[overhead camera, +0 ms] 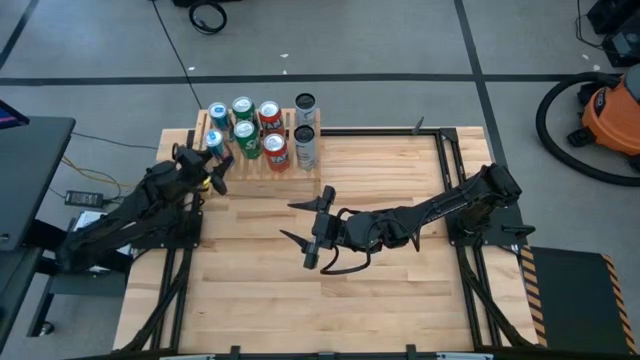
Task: Place canned beverage on shelf
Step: Put the blue soda can on the shelf
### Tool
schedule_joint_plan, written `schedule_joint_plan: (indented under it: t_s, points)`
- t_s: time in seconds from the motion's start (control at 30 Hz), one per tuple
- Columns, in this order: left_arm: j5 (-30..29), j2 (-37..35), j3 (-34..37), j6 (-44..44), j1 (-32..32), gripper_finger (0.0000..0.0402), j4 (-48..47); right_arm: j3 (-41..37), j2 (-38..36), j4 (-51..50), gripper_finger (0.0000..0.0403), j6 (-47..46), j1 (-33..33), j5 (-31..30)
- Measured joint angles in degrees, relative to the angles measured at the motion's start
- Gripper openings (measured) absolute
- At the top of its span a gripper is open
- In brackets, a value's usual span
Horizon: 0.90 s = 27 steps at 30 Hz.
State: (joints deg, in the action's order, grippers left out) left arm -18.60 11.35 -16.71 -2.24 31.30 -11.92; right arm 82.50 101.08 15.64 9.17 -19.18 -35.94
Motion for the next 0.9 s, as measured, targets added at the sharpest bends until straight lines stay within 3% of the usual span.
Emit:
schedule_joint_plan:
  t_s: [0.37, 0.77, 0.9]
  points:
    - [3.99, 3.29, 0.0, -1.58, 6.65, 0.0236, -0.04, 0.0, 0.01, -0.39, 0.0291, 0.0, -0.63, 0.01]
    - [3.97, 3.24, 0.0, -2.92, 6.9, 0.0236, -0.77, 0.0, 0.04, -1.07, 0.0291, 0.0, -0.63, 0.0]
    - [3.94, 3.24, 0.0, -2.91, 6.9, 0.0254, -0.87, 0.0, 0.04, -1.0, 0.0291, -0.02, -0.63, 0.02]
